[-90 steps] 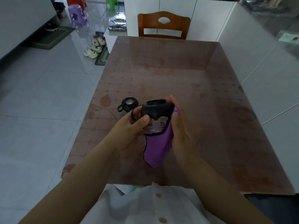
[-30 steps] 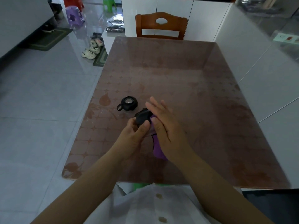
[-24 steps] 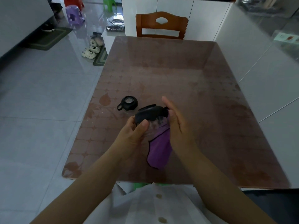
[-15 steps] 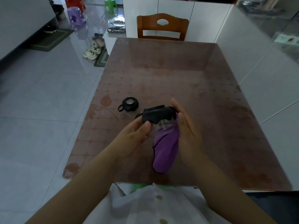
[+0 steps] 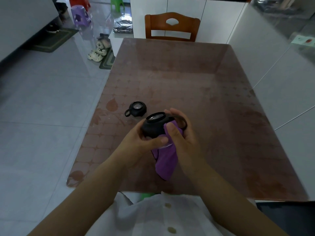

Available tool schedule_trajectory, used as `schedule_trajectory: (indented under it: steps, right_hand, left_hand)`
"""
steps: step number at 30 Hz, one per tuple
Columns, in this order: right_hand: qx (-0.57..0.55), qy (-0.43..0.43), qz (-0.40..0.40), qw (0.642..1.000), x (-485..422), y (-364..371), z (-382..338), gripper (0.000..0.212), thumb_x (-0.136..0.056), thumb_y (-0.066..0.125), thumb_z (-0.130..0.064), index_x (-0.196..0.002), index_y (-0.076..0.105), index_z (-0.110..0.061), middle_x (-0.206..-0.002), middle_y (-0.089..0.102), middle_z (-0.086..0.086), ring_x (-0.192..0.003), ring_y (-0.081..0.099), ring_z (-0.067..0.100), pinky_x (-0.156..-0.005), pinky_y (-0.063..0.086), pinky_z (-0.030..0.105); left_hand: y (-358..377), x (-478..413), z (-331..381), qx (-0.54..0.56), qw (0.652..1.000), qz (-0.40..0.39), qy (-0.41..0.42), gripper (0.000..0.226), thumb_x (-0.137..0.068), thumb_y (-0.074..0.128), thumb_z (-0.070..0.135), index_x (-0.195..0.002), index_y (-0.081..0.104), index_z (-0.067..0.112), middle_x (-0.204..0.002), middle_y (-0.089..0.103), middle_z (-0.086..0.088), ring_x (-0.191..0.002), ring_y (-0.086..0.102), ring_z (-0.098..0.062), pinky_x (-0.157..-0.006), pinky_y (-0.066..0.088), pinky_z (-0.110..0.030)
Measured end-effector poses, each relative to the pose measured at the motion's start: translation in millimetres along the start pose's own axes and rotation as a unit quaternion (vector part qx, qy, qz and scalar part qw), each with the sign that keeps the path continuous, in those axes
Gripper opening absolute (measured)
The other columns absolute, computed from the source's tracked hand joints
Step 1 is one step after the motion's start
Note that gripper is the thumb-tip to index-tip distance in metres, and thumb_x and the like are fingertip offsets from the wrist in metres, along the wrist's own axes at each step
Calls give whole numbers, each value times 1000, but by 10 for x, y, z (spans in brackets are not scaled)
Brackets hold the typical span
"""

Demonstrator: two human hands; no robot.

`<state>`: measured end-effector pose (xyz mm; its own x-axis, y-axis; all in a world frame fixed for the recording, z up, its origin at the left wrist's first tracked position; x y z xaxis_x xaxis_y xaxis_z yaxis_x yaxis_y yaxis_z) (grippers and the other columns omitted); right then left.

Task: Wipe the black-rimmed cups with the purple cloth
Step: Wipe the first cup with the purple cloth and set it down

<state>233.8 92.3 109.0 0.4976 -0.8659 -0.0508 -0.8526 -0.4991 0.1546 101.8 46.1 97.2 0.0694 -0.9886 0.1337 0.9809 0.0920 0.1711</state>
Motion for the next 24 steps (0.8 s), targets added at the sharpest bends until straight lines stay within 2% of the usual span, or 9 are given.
schedule_trajectory:
  steps: [5, 7, 10, 12, 15, 18, 19, 21, 24]
  right_hand:
    - [55, -6, -57, 997, -37, -44, -71, 33, -88, 43, -31, -120, 47, -28, -124, 53, -10, -109, 55, -7, -87, 43, 11]
    - [89, 6, -80, 993, -41, -88, -27, 35, -91, 42, -29, -126, 42, -32, -131, 48, -13, -117, 48, -8, -95, 39, 11]
    - [142, 47, -141, 979, -3, -194, 32, 49, -97, 41, -20, -141, 24, -34, -147, 32, -14, -133, 29, -7, -110, 25, 16]
    - [178, 59, -176, 967, 35, -279, 25, 57, -97, 41, -19, -142, 13, -39, -152, 21, -18, -135, 20, -10, -111, 19, 11]
    - [91, 61, -102, 989, 3, -370, -26, 49, -93, 47, -18, -129, 30, -48, -150, 32, -15, -132, 33, -7, -109, 26, 13]
    - [-83, 53, -35, 995, -121, -463, -78, 53, -73, 70, -38, -122, 50, -36, -137, 51, -11, -123, 48, -2, -104, 36, 16]
    - [-97, 50, -43, 993, -168, -440, -122, 56, -71, 70, -46, -123, 51, -33, -134, 53, -14, -122, 49, -2, -103, 38, 17]
    - [-80, 48, -74, 993, -216, -352, -206, 42, -86, 54, -46, -125, 50, -32, -135, 50, -15, -122, 49, -4, -98, 43, 17]
    - [13, 47, -152, 987, -225, -180, -194, 31, -93, 47, -38, -122, 56, -38, -144, 45, -9, -133, 40, 7, -111, 33, 31]
  left_hand:
    - [-94, -47, -8, 3, 1000, -2, -15, 79, -47, 89, 41, -118, 61, 21, -115, 70, -1, -107, 65, -18, -82, 54, -24]
    - [-104, -61, -31, 17, 1000, 3, -25, 69, -50, 88, 33, -114, 62, 23, -111, 71, 0, -103, 67, -16, -82, 55, -24]
    - [-118, -51, -78, 48, 997, 23, -55, 50, -57, 77, 27, -105, 62, 25, -94, 72, 6, -84, 69, -2, -69, 53, -17]
    - [-152, -43, -87, 65, 995, 33, -72, 56, -52, 78, 38, -104, 62, 27, -93, 71, 10, -81, 68, 1, -69, 47, -20]
    - [-236, -55, -50, 62, 996, 21, -54, 78, -40, 88, 45, -111, 62, 26, -103, 71, 6, -94, 66, -10, -73, 48, -22]
    - [-244, -55, 16, 46, 998, -31, -31, 82, -44, 88, 22, -119, 57, 22, -114, 67, -1, -103, 66, -15, -78, 53, -21]
    - [-224, -54, 35, 34, 998, -47, -25, 84, -43, 89, 21, -120, 55, 21, -116, 67, 0, -107, 65, -16, -82, 53, -23]
    - [-187, -59, 52, 15, 998, -67, -10, 80, -46, 86, 14, -119, 55, 22, -115, 68, 4, -110, 63, -19, -87, 53, -26]
    - [-152, -77, 83, 5, 996, -87, 7, 78, -47, 87, 11, -118, 57, 22, -116, 67, 0, -113, 62, -24, -92, 52, -31]
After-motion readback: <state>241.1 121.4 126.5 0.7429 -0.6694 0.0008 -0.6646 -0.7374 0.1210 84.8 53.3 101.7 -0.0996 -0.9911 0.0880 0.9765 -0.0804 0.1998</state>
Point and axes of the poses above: each hand's wrist, its own x-axis away from the middle knuckle, its own y-axis out of the palm, z = x × y, the point moved 2 cm from there along -x, towards the middle knuckle
